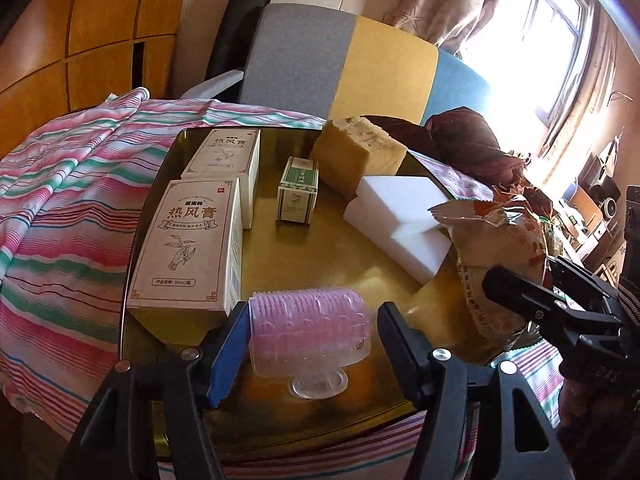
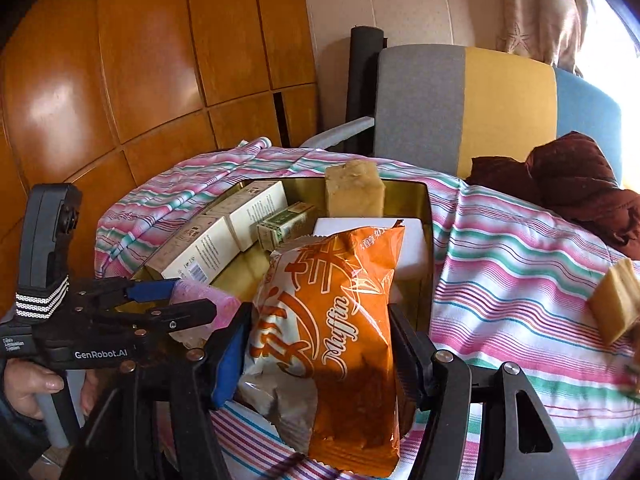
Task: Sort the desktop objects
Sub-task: 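Carry the roller and Muffin bag into the gold tray and open both tools, then move both open tools back to the remaining items on the bed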
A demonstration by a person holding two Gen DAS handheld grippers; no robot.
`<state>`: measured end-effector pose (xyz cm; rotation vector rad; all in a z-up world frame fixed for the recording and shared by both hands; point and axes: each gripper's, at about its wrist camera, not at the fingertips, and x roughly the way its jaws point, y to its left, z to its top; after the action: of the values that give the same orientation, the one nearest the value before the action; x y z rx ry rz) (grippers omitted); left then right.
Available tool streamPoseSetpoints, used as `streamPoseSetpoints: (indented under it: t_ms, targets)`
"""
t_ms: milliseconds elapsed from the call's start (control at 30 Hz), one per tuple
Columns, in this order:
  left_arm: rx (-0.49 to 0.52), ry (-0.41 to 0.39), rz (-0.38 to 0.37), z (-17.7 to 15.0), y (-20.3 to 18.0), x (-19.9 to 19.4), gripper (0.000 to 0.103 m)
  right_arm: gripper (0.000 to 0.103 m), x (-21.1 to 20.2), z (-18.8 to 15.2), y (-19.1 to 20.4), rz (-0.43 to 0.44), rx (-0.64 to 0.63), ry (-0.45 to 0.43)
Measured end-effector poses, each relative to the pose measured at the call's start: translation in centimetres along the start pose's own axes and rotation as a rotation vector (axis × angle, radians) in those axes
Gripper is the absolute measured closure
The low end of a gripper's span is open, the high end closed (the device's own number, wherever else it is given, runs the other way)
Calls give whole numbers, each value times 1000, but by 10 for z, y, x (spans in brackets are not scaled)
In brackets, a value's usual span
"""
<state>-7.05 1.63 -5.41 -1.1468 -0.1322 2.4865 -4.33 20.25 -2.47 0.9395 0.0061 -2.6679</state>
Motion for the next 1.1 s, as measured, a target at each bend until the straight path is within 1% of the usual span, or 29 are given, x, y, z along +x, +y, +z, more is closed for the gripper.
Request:
streamPoseSetpoints:
  t_ms: [67,200,233,300,467,567,667,833,1100]
  targets:
    - [3,2,2,-1,-1,0,37,38,4,1,4,-12,-19,9]
    - [1,1,1,-1,-1,-2,37,38,18,-2,-5,-63,2,82]
    - [-1,0,0,-1,0,-3,37,38,19,-4,-6,-73,4,86]
    - [0,-10,-3,-1,-1,-5,36,38,17,-7,-9,-81,6,75]
    - [-4,-15,-17,1,1,-8,36,36,7,-10,-19,-46,54,53]
    - [-5,-20,-16,2,1,-8,36,35,-4,-11,-23,-33,85,16]
    - [-2,-27,-14,3,1,-10,35,33,-17,-13,-30,-45,113,-22]
    - [5,-43,-17,4,-2,-15,35,33,-42,-25,-59,-103,200,-63]
    - [45,-47,-37,6,-25,-18,35,33,-72,-64,-125,-263,377,-59]
